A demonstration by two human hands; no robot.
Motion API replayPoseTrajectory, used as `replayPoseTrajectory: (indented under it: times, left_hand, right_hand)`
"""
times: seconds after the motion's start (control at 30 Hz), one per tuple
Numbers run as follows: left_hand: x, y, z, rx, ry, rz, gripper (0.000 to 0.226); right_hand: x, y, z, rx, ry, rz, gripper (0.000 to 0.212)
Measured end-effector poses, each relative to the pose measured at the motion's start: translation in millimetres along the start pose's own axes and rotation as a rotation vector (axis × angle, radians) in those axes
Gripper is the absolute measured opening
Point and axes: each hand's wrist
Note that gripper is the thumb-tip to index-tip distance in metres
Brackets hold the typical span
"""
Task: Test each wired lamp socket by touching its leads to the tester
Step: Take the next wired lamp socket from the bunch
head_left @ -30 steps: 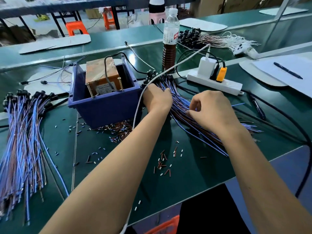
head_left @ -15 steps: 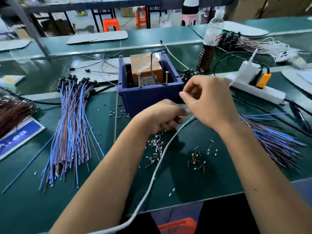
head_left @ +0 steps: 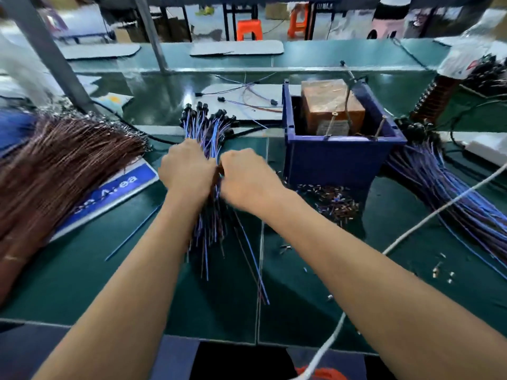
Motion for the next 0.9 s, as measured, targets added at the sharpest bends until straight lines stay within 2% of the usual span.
replayPoseTrajectory:
  times: [0.03, 0.2, 0.27, 0.33, 0.43, 0.57, 0.7, 0.8, 0.9]
  left_hand:
    - [-7, 0, -2, -0.057, 0.007, -0.011, 0.032]
    - [-39, 9, -5, -0.212, 0.018, -0.085, 0.055]
    - [-47, 13, -6, -0.182, -0.018, -0.086, 0.056]
    - [-51, 15, -5, -0.091, -0.027, -0.079, 0.044]
    - [-50, 18, -4, 0.109, -0.006, -0.058, 0.032]
    - [-45, 19, 2, 0.389, -0.009, -0.021, 0.016]
    - [-40, 18, 8, 0.716, -0.060, -0.006, 0.006]
    - [-24, 20, 15, 0.935, -0.158, -0.024, 0.011]
    - [-3, 20, 25, 0.900, -0.279, -0.082, 0.011]
  right_hand:
    - [-9, -4, -6, -0.012, -0.019, -0.029, 0.005]
    - [-42, -6, -19, -0.062, -0.032, -0.178, 0.039]
    - [-45, -3, -18, -0.092, -0.039, -0.185, 0.032]
    - [-45, 2, -18, -0.155, -0.034, -0.194, 0.007]
    - [-43, 14, -19, -0.333, -0.021, -0.193, 0.027]
    - [-37, 22, -22, -0.546, -0.011, -0.110, 0.027]
    - [-36, 21, -21, -1.140, 0.102, -0.146, 0.028]
    - [-36, 19, -15, -1.205, 0.144, -0.190, 0.036]
    - [-33, 18, -8, -1.321, 0.082, -0.209, 0.042]
Point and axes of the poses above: each hand's wrist, its own x-axis away from the middle knuckle, its own z-axis out of the back of the hand, y = z × x, and after that the axes turned 13 degrees about -y, right-handed
